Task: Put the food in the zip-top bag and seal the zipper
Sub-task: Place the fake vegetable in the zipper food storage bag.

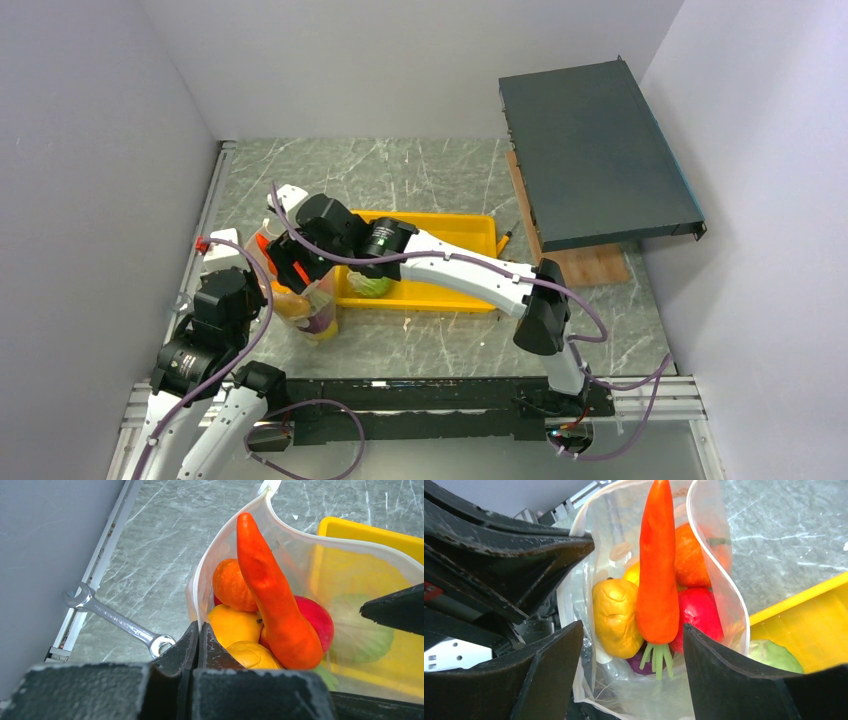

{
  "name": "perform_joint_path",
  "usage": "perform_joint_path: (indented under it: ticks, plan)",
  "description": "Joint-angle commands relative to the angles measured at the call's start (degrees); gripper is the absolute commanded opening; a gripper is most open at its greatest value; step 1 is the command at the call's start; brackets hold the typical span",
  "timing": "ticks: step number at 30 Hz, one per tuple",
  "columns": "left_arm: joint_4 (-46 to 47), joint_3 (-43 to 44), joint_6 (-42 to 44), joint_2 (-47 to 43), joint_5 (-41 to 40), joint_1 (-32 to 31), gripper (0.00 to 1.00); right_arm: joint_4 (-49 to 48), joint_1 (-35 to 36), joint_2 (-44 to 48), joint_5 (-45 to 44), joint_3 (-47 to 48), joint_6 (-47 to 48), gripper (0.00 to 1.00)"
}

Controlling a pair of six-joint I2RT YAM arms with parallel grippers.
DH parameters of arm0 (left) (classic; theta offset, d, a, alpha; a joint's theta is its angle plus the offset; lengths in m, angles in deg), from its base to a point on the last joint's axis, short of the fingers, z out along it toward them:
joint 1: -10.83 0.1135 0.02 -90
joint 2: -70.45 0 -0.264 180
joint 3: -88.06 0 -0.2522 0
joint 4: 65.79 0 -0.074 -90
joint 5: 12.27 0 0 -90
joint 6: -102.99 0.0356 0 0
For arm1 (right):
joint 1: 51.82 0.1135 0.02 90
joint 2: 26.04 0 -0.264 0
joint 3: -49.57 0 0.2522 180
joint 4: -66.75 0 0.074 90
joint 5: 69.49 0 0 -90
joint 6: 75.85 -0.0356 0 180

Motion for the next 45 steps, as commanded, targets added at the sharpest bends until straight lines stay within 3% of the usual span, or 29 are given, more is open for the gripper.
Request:
perform_joint_path:
  ticks: [1,4,7,9,13,17,20,21,23,25,30,34,38,45]
  plan:
    - [1.6,0.3,0.4,-0.4,-0.7,-0.1,0.00,-0.7,0.3,-0.1,-3.2,4.3,0.9,0.74]
    - [1.3,0.4,0.1,-0.5,-1.1,-0.1,0.00,-2.1,0.3,-0.6,-5.6,5.0,0.9,0.68]
    - [1.7,0.2,0.3,-0.9,-0.9,-0.1,0.00,-3.6,0.2,-1.9,-4.7,5.6,0.4,0.49]
    - [1.8,0.1,0.5,-0.9,-0.6,-0.1,0.00,-5.5,0.3,-3.0,-3.2,5.5,-0.9,0.43]
    - [1.8,0.2,0.5,-0.6,-0.5,-0.1,0.00,-8.3,0.2,-6.4,-3.5,8.1,-1.9,0.43]
    - [1.8,0.3,0.5,-0.4,-0.3,-0.1,0.00,-9.9,0.3,-9.9,-7.2,10.8,0.1,0.57]
    - [1.8,0.2,0.5,-0.7,-0.4,-0.1,0.00,-10.6,0.3,-11.8,-9.6,12.1,2.0,0.58]
    - [1.8,0.1,0.5,-0.8,-0.5,-0.1,0.00,-10.5,0.2,-12.2,-10.5,12.4,2.2,0.56]
    - [1.7,0.2,0.5,-0.8,-0.6,-0.1,0.00,-9.7,0.1,-12.3,-12.0,12.8,2.3,0.38]
    - [1.7,0.3,0.5,-0.6,-0.5,-0.1,0.00,-9.5,0.0,-10.9,-13.2,11.4,2.0,0.27]
    - [2.0,0.1,0.6,-0.5,-0.5,-0.1,0.00,-8.8,0.1,-6.7,-10.3,6.2,0.5,0.19]
    - [2.4,0.2,0.8,-0.4,-0.2,-0.1,0.00,-8.1,0.0,-6.5,-9.0,5.0,0.6,0.20]
    - [2.2,0.2,0.6,-0.6,-0.5,-0.1,0.00,-2.4,0.0,-11.5,-7.5,12.1,0.4,0.20]
    - [1.9,0.1,0.6,-1.2,-0.6,-0.1,0.00,-1.5,-0.8,-14.5,-9.2,13.7,-1.9,0.33]
